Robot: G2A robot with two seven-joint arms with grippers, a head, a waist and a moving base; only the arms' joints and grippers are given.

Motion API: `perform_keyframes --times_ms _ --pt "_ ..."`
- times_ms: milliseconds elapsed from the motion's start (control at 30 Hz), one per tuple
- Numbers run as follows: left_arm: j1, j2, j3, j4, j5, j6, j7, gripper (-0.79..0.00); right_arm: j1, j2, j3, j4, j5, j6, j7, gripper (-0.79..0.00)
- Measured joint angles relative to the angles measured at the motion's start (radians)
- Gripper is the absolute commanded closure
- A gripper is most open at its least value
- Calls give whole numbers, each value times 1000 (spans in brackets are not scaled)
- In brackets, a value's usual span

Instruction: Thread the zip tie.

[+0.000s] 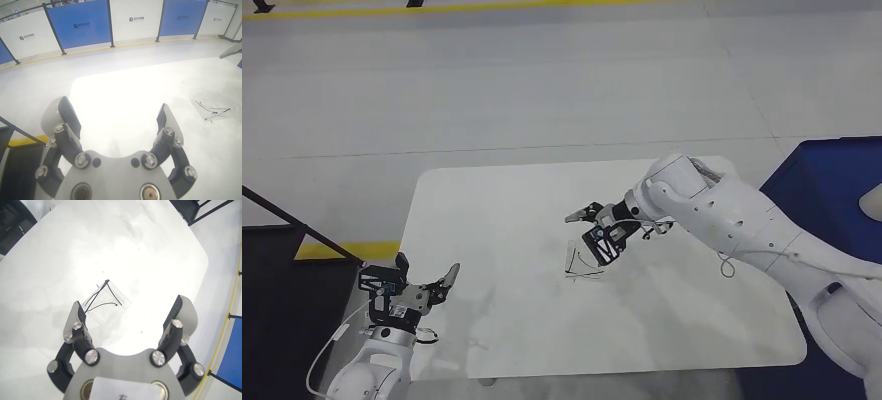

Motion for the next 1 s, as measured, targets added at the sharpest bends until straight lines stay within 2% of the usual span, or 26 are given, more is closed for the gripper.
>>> perform_keyframes --times_ms 133,233,367,400,433,567,867,1000 --pt "0 0 0 0 0 0 0 -785 -15 -20 -1 40 -51 0 -44 -785" --pt "0 0 0 0 0 0 0 -785 -28 -53 -1 86 -106 0 -82 -659" --pt "0 0 0 0 0 0 0 -785 -50 -115 -1 162 -200 0 -124 -631" --pt "0 0 0 0 0 0 0 -785 -53 -130 -1 178 -212 0 -124 -431" --pt "0 0 0 0 0 0 0 -785 -55 -144 -1 194 -221 0 -123 -394" --pt "0 0 0 0 0 0 0 -785 -61 -207 -1 271 -256 0 -123 -329" --pt "0 0 0 0 0 0 0 -785 -73 -310 -1 375 -352 0 -123 -336" --pt "0 0 0 0 0 0 0 -785 -69 -323 -1 364 -366 0 -123 -345"
